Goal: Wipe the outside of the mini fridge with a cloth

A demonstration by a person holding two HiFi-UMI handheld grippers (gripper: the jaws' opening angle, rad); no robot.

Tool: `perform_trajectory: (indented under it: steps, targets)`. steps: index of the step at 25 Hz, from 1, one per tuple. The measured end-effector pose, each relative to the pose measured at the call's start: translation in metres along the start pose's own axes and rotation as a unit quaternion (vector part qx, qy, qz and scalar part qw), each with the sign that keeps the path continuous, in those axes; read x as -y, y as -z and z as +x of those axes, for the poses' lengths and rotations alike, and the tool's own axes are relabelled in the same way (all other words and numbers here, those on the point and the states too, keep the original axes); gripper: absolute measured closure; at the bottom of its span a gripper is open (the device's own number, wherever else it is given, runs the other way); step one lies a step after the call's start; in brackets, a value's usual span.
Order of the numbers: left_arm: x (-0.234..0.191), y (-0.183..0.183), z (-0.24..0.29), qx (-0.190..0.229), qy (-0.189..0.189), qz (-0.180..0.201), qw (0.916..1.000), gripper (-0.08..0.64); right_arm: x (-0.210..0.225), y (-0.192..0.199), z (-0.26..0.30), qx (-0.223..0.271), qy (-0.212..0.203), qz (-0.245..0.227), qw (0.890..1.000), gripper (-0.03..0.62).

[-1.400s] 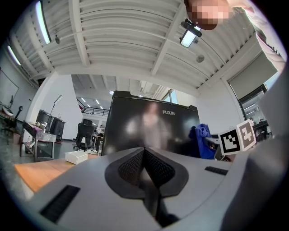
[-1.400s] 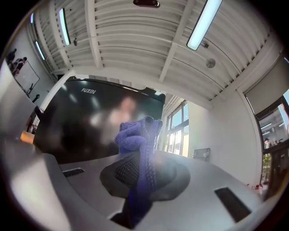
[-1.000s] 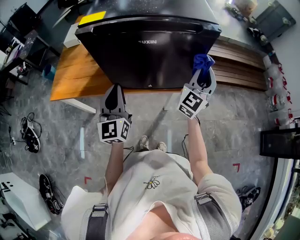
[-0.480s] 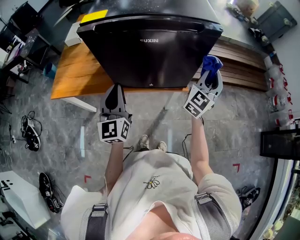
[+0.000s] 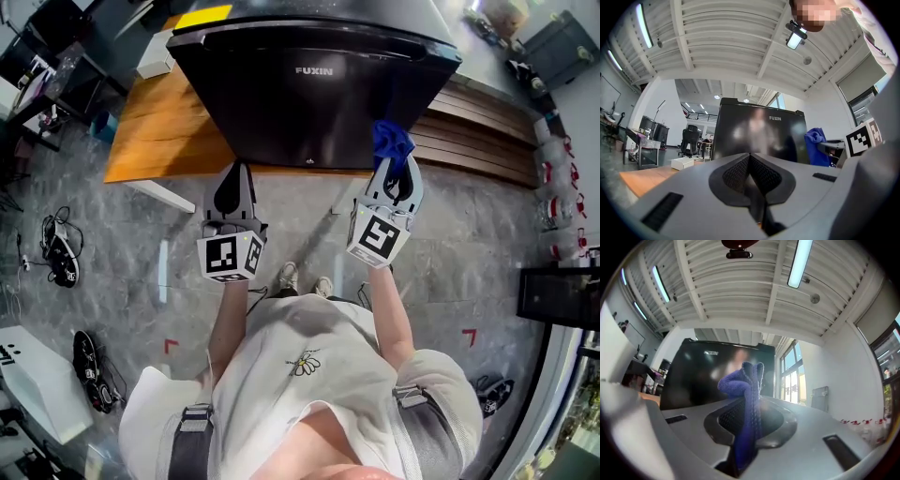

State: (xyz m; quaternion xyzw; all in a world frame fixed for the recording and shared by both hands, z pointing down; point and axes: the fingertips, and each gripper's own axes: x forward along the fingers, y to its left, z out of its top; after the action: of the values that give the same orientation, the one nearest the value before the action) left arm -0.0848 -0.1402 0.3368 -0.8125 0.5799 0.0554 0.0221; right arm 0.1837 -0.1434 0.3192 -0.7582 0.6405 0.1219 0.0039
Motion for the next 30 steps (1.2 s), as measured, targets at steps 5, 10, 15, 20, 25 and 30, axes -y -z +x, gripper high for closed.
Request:
perform_trajectory:
  steps: [5, 10, 15, 20, 25, 30]
  targets:
    - [-0.008, 0.001, -0.008, 0.003, -0.004, -0.007, 1.0000, 0.555, -0.085, -0.017, 0.000, 0.057, -0.087, 0.024, 0.994, 0.531]
    - [-0.017, 0.008, -0.014, 0.007, 0.001, 0.007, 0.9999, 0.555, -0.169, -0.011, 0.000, 0.042, -0.167, 0.032, 0.985, 0.531]
    - [-0.042, 0.018, -0.026, 0.015, -0.012, 0.022, 0.9996, 0.555, -0.246, -0.003, 0.008, 0.040, -0.223, 0.040, 0.973, 0.531]
    - [-0.081, 0.033, -0.045, 0.005, -0.052, 0.028, 0.9983, 0.555, -0.309, 0.010, 0.022, 0.031, -0.252, 0.049, 0.966, 0.531]
    - [-0.110, 0.042, -0.059, -0.013, -0.088, 0.024, 0.9958, 0.555, -0.341, 0.019, 0.033, 0.018, -0.266, 0.042, 0.963, 0.531]
    - [-0.124, 0.049, -0.060, -0.023, -0.095, 0.020, 0.9950, 0.555, -0.354, 0.022, 0.042, 0.018, -0.266, 0.030, 0.963, 0.531]
